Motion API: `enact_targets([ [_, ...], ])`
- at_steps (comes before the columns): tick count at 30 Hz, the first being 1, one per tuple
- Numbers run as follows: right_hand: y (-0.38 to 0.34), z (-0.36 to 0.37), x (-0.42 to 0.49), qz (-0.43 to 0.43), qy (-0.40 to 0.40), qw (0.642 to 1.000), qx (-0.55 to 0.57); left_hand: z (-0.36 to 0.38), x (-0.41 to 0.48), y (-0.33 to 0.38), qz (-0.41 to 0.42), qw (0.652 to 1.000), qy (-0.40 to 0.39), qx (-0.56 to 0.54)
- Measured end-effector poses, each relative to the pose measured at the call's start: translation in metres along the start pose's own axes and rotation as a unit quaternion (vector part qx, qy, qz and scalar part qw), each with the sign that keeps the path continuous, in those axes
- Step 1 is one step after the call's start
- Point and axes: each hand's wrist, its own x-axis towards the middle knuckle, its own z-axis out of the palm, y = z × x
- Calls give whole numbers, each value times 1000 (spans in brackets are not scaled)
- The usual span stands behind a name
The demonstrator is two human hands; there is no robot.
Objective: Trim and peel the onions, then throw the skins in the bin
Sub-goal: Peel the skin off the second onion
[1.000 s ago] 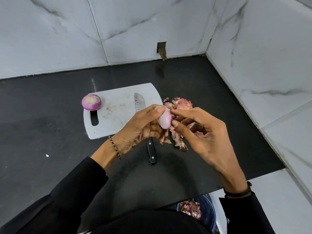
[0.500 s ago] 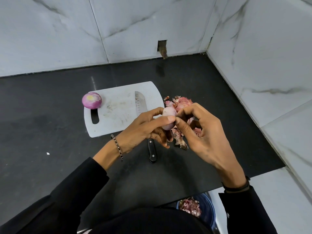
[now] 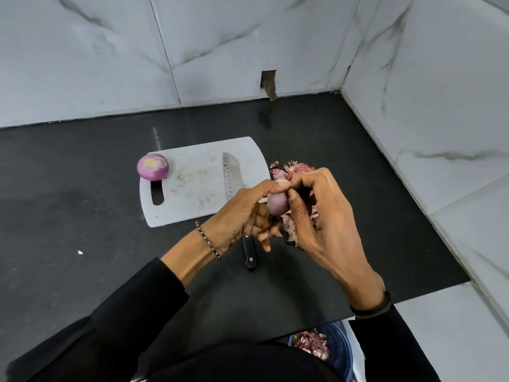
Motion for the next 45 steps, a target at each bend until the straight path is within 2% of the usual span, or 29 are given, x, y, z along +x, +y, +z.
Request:
enact_targets([
  [7,4,3,4,-3,6,1000,-6,4,3,5,-49,998,-15,-20],
  [13,3,10,4,40,54,997,35,3,15,2,-86,986,-46,-136],
  [17,10,9,-3,122,83,985,86,-8,16,-6,-52,984,-46,-166],
  [21,21,6,-12,170,93,979,67,-18,13,-11,-17,972,-107,-208],
  [27,23,-7,-14,154,113,982,0,-20,13,-13,0,959,-175,-224],
  [33,11,-14,-7,150,91,984,31,-21,18,-14,-8,956,-172,-239],
  [38,2,-13,-4,152,84,984,48,-20,16,-10,-10,950,-200,-240],
  [40,-1,-14,-2,166,80,979,89,-21,16,-11,-13,952,-203,-230],
  [45,-4,-14,5,162,12,980,117,-22,16,-9,-20,952,-205,-226],
])
